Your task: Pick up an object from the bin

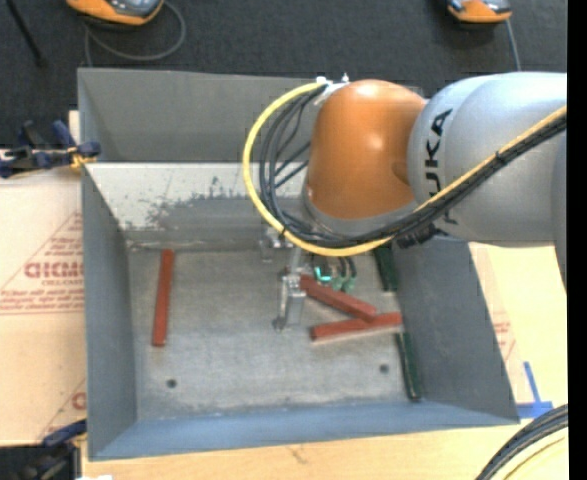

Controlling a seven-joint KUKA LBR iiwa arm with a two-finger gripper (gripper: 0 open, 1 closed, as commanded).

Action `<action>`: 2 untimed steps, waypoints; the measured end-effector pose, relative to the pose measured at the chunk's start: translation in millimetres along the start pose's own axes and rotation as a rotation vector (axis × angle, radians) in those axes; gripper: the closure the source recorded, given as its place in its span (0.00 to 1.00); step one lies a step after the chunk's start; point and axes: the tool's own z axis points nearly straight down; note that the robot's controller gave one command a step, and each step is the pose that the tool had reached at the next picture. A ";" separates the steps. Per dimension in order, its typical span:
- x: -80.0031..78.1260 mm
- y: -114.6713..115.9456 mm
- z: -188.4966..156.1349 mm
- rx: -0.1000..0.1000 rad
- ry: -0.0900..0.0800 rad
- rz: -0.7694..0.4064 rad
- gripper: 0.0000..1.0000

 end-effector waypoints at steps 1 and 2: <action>-3.7 -64.7 116.9 0.002 0.000 0.043 0.00; 42.2 -134.3 135.7 0.004 -0.001 0.027 0.00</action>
Offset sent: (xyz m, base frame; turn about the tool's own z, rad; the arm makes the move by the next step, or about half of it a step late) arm 0.0045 -0.0614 -0.1126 0.0383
